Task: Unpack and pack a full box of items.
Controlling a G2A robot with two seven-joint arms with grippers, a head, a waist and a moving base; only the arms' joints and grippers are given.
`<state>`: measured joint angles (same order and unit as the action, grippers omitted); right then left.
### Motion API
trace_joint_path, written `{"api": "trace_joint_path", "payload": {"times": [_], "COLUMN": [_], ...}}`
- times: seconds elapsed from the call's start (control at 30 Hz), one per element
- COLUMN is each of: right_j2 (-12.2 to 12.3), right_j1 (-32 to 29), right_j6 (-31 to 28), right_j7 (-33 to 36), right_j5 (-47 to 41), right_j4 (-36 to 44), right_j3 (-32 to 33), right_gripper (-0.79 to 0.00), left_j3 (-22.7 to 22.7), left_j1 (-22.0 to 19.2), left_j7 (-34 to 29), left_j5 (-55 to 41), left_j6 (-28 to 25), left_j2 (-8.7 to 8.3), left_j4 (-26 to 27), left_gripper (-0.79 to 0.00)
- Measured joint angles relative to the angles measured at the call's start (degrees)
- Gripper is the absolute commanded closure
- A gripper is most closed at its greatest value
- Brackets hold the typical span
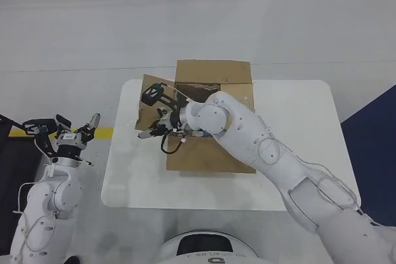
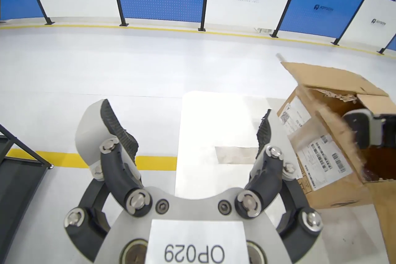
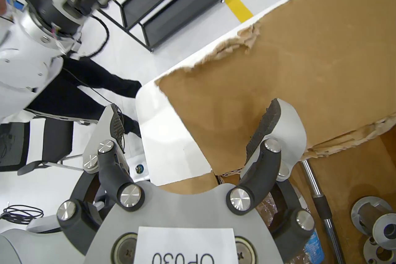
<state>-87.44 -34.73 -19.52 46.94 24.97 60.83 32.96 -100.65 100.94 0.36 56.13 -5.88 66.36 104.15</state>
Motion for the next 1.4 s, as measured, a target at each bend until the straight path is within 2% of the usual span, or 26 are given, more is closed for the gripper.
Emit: {"api": "trace_joint_path", "payload": {"times": [0.13, 0.3, 0.43, 0.53, 0.63, 0.77, 0.87, 0.97, 1.1, 1.17, 1.23, 1.3, 1.4], "right_j2": [-2.37, -3.24, -1.36, 1.96, 6.58, 12.29, 14.14, 14.87, 15.32, 15.48, 15.56, 15.61, 15.56], "right_j1": [2.35, 3.63, 2.74, -0.43, -7.81, -25.21, -36.57, -43.30, -46.18, -46.01, -45.32, -43.98, -41.34], "right_j6": [-0.98, -4.00, -7.74, -10.53, -12.16, -10.85, -8.98, -7.08, -4.98, -4.03, -3.38, -2.68, -1.44], "right_j7": [0.43, -0.20, -3.04, -6.00, -8.10, -8.90, -10.89, -13.53, -15.38, -14.71, -13.89, -13.55, -13.44], "right_j5": [-0.99, -2.32, -1.98, -0.68, 2.11, 5.84, 5.99, 4.66, 3.46, 3.01, 2.47, 2.83, 2.92], "right_j4": [-5.32, -8.57, -7.04, -2.30, 7.31, 26.81, 36.50, 38.09, 35.09, 33.11, 31.07, 28.42, 23.63], "right_j3": [-3.05, -2.75, 1.40, 8.14, 18.86, 37.64, 48.64, 55.88, 59.98, 60.23, 59.84, 58.93, 57.23], "right_gripper": [-0.785, -0.785, -0.785, -0.785, -0.785, -0.785, -0.785, -0.785, -0.785, -0.785, -0.785, -0.785, -0.785], "left_j3": [1.64, 9.18, 15.26, 18.68, 21.07, 23.47, 25.09, 27.11, 29.25, 29.23, 26.98, 23.24, 20.65], "left_j1": [-1.02, -6.70, -12.27, -15.44, -17.91, -20.72, -22.58, -24.34, -25.62, -26.19, -26.41, -26.33, -25.04], "left_j7": [0.12, -0.89, -2.60, -4.05, -5.01, -6.22, -7.65, -9.08, -10.26, -9.77, -8.72, -10.07, -11.97], "left_j5": [4.44, 14.71, 21.50, 24.02, 26.26, 29.19, 31.71, 34.27, 36.50, 37.77, 37.43, 32.91, 31.38], "left_j6": [1.14, 3.70, 5.19, 6.14, 6.91, 8.30, 9.28, 9.67, 9.37, 8.55, 8.74, 8.50, 5.48], "left_j2": [0.06, 0.45, 0.92, 1.34, 1.68, 2.12, 2.42, 2.77, 3.16, 3.12, 2.98, 2.69, 2.16], "left_j4": [1.82, 0.35, -3.78, -7.39, -10.85, -15.02, -17.80, -20.51, -22.31, -21.84, -19.86, -15.26, -7.49], "left_gripper": [-0.785, -0.785, -0.785, -0.785, -0.785, -0.785, -0.785, -0.785, -0.785, -0.785, -0.785, -0.785, -0.785]}}
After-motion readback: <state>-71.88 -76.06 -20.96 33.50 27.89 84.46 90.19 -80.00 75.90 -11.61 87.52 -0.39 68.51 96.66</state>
